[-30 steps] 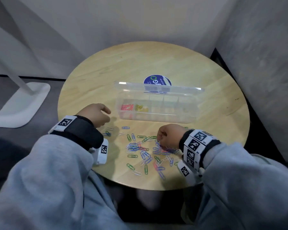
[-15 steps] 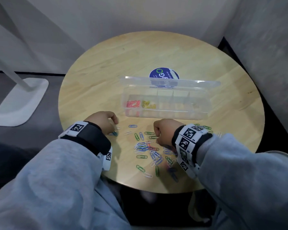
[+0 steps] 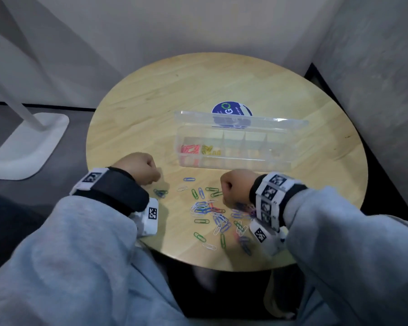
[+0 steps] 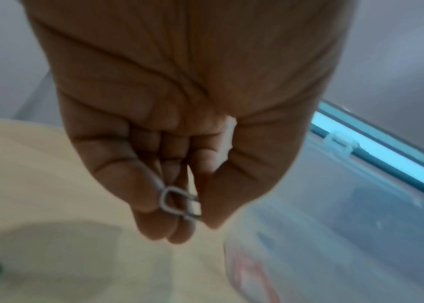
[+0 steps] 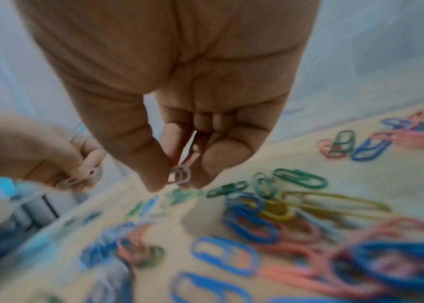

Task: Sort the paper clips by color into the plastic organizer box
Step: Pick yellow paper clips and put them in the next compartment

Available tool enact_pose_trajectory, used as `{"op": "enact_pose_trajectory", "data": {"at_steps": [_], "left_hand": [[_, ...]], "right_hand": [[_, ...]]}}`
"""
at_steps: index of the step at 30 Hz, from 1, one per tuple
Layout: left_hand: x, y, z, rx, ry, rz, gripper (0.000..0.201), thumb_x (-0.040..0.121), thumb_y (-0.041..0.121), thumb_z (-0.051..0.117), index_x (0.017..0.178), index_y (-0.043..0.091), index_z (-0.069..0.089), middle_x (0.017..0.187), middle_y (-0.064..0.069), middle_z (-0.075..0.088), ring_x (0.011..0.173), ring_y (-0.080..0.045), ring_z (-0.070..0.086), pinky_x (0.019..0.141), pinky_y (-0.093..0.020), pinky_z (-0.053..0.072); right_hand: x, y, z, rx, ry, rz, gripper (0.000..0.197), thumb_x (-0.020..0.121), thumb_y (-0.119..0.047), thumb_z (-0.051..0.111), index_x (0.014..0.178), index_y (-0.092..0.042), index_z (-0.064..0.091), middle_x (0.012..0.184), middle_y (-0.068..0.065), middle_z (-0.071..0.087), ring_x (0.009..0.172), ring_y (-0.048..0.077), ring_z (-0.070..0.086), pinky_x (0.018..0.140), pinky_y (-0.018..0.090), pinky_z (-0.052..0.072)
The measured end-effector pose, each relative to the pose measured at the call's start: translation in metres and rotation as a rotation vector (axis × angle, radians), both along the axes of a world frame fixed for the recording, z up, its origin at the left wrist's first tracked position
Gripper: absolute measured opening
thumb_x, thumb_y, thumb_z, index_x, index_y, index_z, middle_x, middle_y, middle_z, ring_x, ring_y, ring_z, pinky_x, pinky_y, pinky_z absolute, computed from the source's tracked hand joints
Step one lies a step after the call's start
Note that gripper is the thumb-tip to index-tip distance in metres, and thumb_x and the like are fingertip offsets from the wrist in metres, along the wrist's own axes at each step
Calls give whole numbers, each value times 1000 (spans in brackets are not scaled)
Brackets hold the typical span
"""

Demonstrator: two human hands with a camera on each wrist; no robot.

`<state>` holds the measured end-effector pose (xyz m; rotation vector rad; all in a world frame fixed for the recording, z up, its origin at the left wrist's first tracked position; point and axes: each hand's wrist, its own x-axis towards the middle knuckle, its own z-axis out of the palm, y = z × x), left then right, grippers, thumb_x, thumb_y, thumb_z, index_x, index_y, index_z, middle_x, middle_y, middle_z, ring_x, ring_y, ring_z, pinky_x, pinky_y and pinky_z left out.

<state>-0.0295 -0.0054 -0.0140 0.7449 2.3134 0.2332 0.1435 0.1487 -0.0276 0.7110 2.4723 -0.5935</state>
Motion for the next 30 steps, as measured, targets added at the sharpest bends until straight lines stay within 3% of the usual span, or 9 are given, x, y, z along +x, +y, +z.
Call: {"op": "enact_pose_trajectory", "data": {"at_steps": [3, 6, 8, 10, 12, 14, 18, 21, 30], "left_hand": [[-10, -12, 7, 101, -97, 80, 39, 76, 3, 50, 40, 18, 43, 52, -11, 46, 56, -23, 44, 62, -32, 39], [-12, -21, 7, 208, -117, 337, 27, 88, -2, 38, 71, 14, 53, 66, -9, 49, 57, -24, 49, 58, -25, 39], [-15, -23, 5, 168, -79, 386, 24, 92, 0, 35, 84, 7, 57, 71, -11, 47, 59, -25, 48, 57, -26, 35], [-19, -24, 7, 15, -24, 319, 22, 94, 3, 41, 102, -5, 60, 85, -21, 55, 75, -33, 54, 67, -30, 35], [-16, -26, 9, -171, 50, 152, 22, 92, 11, 47, 101, -2, 62, 92, -20, 57, 84, -31, 54, 71, -29, 34], [-10, -25, 5, -228, 59, 16, 12, 84, 16, 52, 85, 10, 64, 84, -10, 58, 77, -25, 51, 67, -26, 37], [3, -22, -2, -245, 60, -98, 24, 77, 7, 53, 93, 24, 60, 74, 10, 53, 69, -12, 51, 55, -18, 36], [7, -21, -5, -269, 81, -167, 31, 75, 4, 53, 93, 30, 54, 65, 10, 45, 56, -8, 41, 47, -21, 28], [11, -18, -22, -178, 70, -221, 14, 72, 17, 63, 76, 27, 54, 55, 9, 45, 56, -15, 43, 53, -21, 33]], "right_hand": [[-7, 5, 0, -260, 117, -203, 18, 78, 2, 50, 69, -13, 53, 72, 11, 62, 63, 25, 57, 62, 28, 45], [-16, 0, -5, -627, 183, -494, 26, 85, 11, 40, 76, -10, 52, 62, 14, 50, 50, 21, 47, 54, 28, 40], [-26, -6, -5, -668, 181, -494, 28, 88, 10, 37, 74, -10, 52, 60, 12, 48, 44, 18, 47, 48, 24, 41], [-37, -15, -1, -541, 194, -374, 22, 90, 0, 42, 76, -12, 53, 61, 5, 51, 41, 11, 48, 45, 19, 40], [-49, -21, 2, -326, 190, -151, 10, 88, -14, 51, 82, -19, 56, 69, -3, 55, 59, 12, 52, 58, 24, 44], [-58, -27, 3, -184, 147, -6, 5, 85, -19, 57, 88, -22, 59, 78, -6, 55, 77, 15, 53, 65, 24, 43], [-73, -38, -5, -18, 56, 181, 25, 85, -13, 59, 109, -16, 61, 107, 3, 59, 92, 21, 55, 68, 22, 38], [-79, -40, -9, 32, 58, 238, 14, 83, -9, 59, 95, -18, 58, 117, 5, 62, 105, 24, 59, 71, 24, 40], [-72, -35, -11, 103, -74, 292, 9, 80, -7, 54, 85, -15, 57, 95, 4, 64, 75, 21, 52, 54, 21, 38]]}}
